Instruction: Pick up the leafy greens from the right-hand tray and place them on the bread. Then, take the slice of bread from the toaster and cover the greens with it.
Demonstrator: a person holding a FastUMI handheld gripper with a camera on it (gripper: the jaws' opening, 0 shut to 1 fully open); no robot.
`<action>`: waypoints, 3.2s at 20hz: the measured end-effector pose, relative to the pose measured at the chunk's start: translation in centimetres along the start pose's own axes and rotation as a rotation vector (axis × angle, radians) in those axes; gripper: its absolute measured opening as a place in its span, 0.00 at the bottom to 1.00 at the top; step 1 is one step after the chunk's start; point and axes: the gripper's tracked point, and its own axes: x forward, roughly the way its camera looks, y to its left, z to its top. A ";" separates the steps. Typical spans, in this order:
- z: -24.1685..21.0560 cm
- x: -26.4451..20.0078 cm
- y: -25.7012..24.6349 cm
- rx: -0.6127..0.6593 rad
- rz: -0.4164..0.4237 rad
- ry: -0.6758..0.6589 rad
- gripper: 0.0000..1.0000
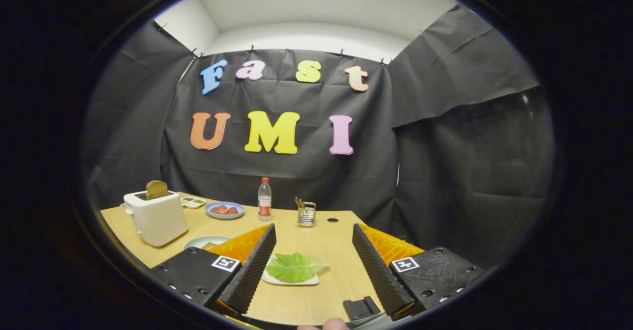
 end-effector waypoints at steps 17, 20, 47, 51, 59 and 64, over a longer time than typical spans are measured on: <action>-9.4 5.3 -1.1 0.088 0.006 0.264 0.95; -12.7 7.4 -0.7 0.146 0.002 0.370 0.95; -19.9 18.5 2.3 0.529 -0.008 0.660 0.84; -19.8 19.0 2.2 0.529 -0.010 0.650 0.53; -17.9 19.1 1.4 0.464 -0.003 0.574 0.00; -14.0 18.1 2.7 0.384 0.047 0.484 0.00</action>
